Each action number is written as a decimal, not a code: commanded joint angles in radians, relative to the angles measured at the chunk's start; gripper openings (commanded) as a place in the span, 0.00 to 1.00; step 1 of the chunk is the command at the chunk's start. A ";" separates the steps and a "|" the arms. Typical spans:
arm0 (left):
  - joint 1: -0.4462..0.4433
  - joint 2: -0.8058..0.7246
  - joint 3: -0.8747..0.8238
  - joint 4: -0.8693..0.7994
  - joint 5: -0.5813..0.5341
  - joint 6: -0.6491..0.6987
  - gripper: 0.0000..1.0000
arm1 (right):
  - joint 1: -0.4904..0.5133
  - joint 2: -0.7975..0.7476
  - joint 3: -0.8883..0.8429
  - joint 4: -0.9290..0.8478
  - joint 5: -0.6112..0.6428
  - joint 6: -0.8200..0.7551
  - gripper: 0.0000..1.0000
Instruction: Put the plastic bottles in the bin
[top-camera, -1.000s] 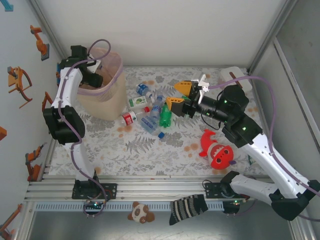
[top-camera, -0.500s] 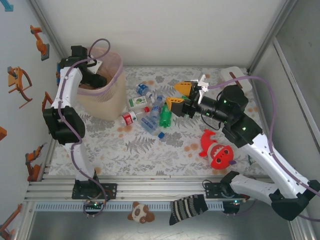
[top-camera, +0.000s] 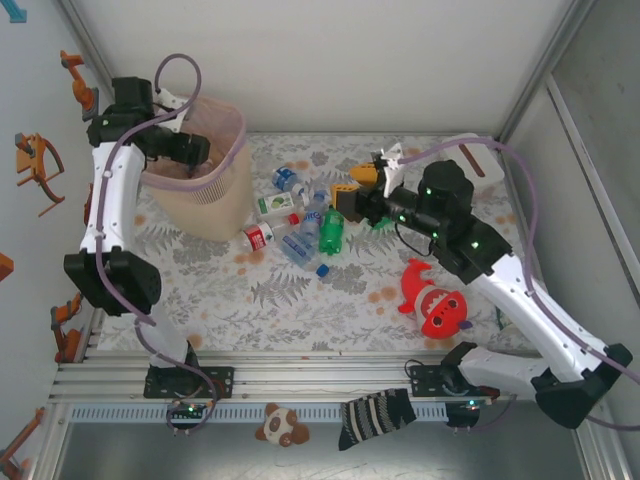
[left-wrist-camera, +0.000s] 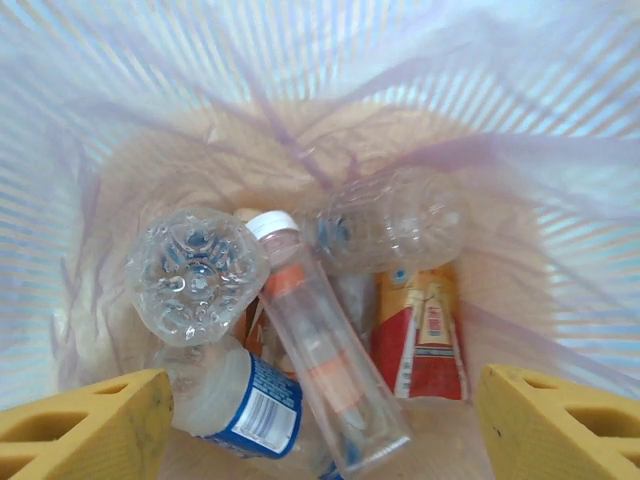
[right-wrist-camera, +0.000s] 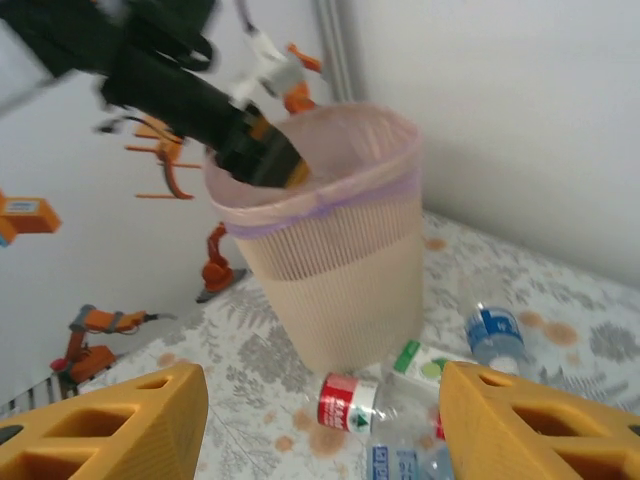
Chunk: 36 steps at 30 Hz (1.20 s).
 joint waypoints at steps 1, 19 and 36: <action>0.008 -0.077 -0.066 0.069 0.082 -0.068 0.79 | 0.005 0.044 0.050 -0.098 0.126 0.095 0.61; 0.012 -0.475 -0.623 0.556 0.260 -0.229 0.82 | 0.002 0.386 0.129 -0.335 0.246 0.309 0.58; 0.012 -0.514 -0.720 0.601 0.260 -0.250 0.83 | -0.075 0.606 -0.023 -0.111 0.089 0.449 0.70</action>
